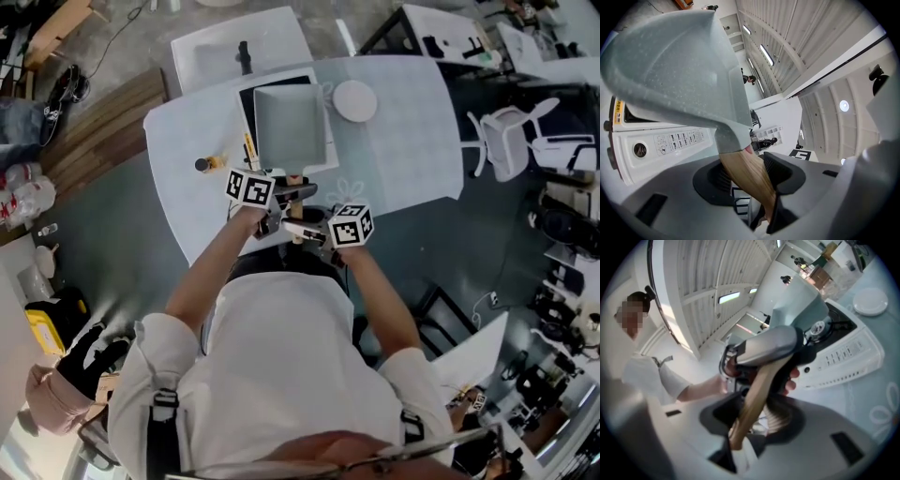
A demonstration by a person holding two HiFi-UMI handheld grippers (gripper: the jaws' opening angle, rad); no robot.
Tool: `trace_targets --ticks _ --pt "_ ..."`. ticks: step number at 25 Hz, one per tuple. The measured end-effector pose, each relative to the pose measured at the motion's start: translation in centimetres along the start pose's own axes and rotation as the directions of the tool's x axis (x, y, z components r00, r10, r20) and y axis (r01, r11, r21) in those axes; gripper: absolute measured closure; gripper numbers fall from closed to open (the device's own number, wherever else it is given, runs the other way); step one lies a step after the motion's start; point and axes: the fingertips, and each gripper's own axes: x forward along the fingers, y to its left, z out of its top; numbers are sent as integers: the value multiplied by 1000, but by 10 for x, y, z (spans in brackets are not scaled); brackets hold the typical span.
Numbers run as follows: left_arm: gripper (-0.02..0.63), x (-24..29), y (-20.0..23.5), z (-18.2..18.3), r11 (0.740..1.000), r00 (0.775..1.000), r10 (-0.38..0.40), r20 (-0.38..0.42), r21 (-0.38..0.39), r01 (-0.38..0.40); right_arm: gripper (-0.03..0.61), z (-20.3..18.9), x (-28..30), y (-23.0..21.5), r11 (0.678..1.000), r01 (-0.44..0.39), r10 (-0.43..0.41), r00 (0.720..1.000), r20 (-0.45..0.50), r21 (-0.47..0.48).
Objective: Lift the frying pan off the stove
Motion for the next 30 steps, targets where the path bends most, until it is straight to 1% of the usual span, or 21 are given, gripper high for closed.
trace_targets --ticks 7,10,16,23,27,30 --pt "400 -3 -29 -36 1000 999 21 27 21 -22 411 -35 -13 30 999 -31 30 1000 -7 -27" --pt "399 -6 -41 -53 999 998 33 51 27 -34 411 -52 -18 43 998 -43 42 999 -31 -40" --pt "400 -11 -71 -98 999 995 46 93 21 -49 408 -98 -33 76 995 -65 59 995 -87 -76" --pt "399 -21 -98 -147 997 986 63 156 28 -68 407 -149 -43 108 988 -97 81 987 -136 -121" --pt "399 -32 -111 -167 997 982 70 175 26 -75 405 -169 -42 127 984 -120 99 982 -158 -131" --pt "399 -38 -120 -172 997 980 72 183 28 -78 405 -174 -43 137 981 -129 104 979 -174 -142"
